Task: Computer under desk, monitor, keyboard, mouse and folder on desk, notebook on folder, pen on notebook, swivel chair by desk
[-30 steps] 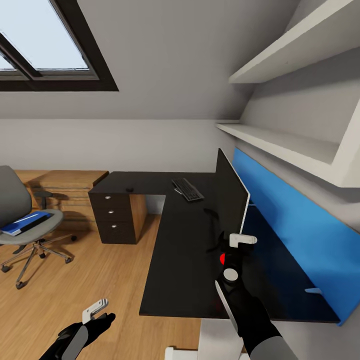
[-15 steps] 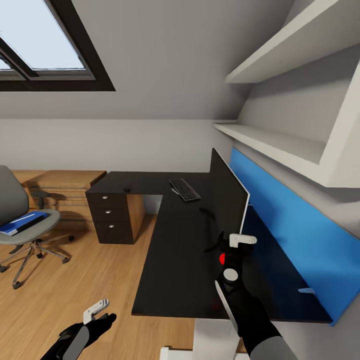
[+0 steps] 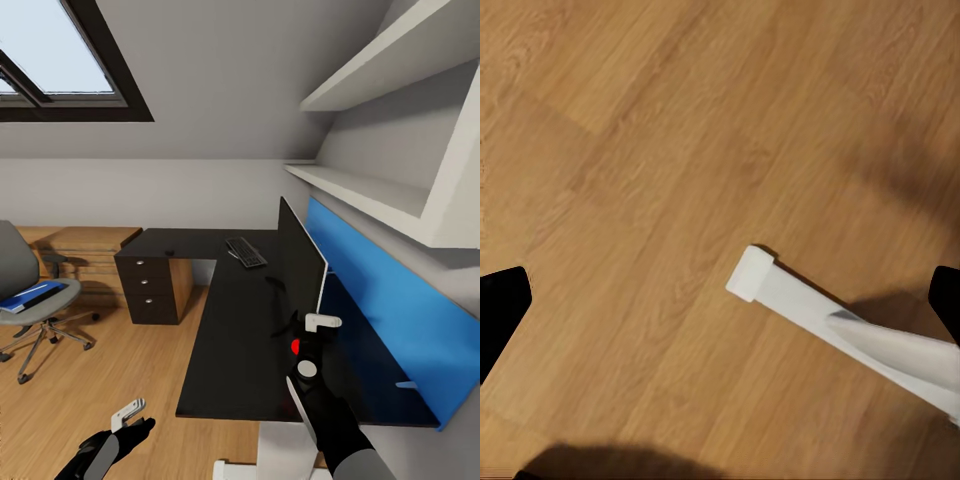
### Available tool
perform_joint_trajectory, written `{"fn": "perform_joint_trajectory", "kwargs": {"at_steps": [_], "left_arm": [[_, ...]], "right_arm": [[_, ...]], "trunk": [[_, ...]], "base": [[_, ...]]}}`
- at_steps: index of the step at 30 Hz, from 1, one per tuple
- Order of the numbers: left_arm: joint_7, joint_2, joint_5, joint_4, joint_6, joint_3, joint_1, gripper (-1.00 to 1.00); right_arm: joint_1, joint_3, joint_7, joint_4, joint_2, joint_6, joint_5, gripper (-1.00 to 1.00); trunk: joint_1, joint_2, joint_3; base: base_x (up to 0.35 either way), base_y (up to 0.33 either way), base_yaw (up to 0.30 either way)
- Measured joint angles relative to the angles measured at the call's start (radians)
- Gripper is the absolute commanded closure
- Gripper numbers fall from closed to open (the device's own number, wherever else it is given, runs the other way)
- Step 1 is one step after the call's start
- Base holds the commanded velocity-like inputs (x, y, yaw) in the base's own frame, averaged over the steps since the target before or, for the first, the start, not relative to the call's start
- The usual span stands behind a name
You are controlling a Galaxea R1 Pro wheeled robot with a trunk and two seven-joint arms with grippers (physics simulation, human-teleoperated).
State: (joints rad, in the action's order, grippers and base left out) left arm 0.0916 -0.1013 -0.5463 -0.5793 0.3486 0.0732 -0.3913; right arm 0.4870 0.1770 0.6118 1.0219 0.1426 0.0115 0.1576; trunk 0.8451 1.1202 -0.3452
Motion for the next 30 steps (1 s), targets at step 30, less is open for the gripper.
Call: {"fn": "perform_joint_trajectory", "kwargs": {"at_steps": [30], "left_arm": [[0.000, 0.001, 0.000, 0.000, 0.000, 0.000, 0.000, -1.00]], "right_arm": [[0.000, 0.004, -0.001, -0.008, 0.000, 0.000, -0.001, -1.00]], "trunk": [[0.000, 0.000, 0.000]], "base": [[-0.318, 0.000, 0.000]]}}
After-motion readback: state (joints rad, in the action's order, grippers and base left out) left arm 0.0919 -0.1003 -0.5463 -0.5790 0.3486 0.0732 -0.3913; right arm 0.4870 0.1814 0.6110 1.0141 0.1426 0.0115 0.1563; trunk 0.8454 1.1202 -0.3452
